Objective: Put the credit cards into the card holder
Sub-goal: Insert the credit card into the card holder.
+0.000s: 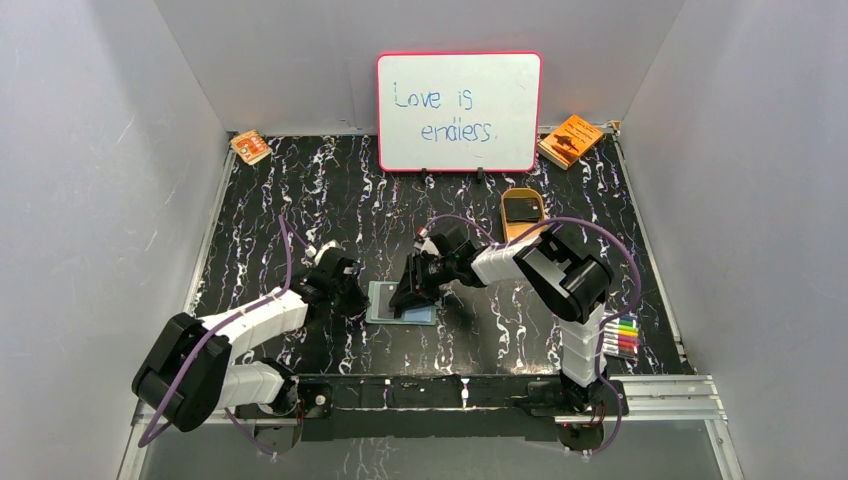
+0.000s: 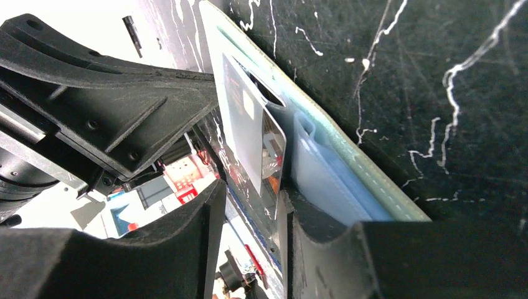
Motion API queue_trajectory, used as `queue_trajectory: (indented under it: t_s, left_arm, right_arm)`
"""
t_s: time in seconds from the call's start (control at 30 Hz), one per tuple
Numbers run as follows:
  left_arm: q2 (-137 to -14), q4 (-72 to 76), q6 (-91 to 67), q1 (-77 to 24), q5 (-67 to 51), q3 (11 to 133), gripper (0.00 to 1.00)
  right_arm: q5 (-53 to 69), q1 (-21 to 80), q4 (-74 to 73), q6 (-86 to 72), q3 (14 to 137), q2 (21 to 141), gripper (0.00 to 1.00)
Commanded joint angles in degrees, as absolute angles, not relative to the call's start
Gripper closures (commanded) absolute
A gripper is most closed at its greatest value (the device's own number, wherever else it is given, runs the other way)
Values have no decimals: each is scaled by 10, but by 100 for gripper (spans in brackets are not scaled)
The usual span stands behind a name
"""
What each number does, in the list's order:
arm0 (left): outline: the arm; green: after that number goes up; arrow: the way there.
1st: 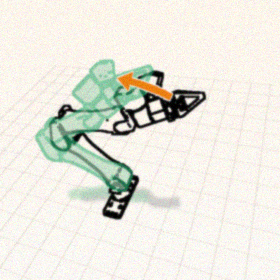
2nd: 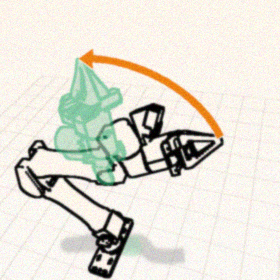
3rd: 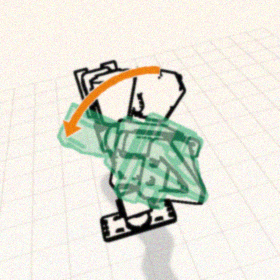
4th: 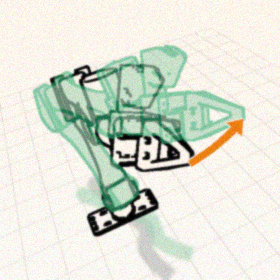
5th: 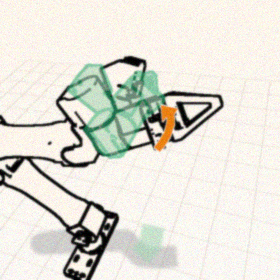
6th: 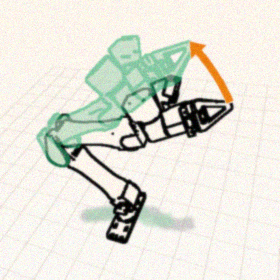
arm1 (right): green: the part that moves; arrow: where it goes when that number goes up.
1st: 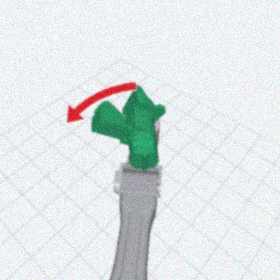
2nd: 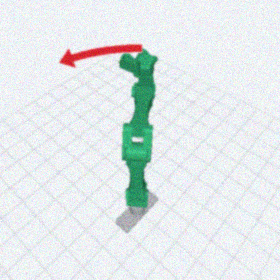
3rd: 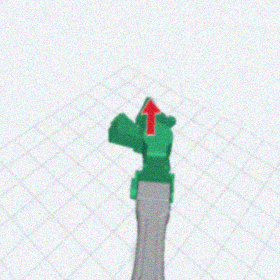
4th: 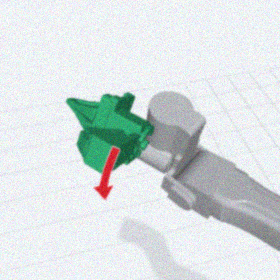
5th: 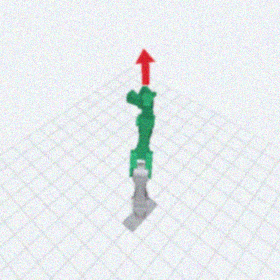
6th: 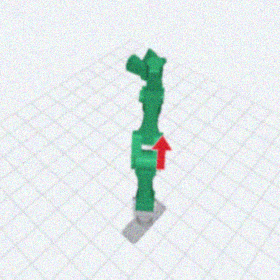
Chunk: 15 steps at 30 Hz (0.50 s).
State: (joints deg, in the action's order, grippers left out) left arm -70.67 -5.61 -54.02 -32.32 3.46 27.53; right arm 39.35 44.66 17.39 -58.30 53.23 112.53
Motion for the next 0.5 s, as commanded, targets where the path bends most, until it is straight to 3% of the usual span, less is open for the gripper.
queue_trajectory:
  t_s: [0.0, 0.47]
  left_arm:
    - [-708, -85, -533, -323, 18, 261, 100]
    - [-715, -75, -525, -323, 8, 264, 100]
  right_arm:
    - [358, 448, 113, -545, 566, 1106, 55]
    - [324, 473, 1, -488, 646, 1129, 54]
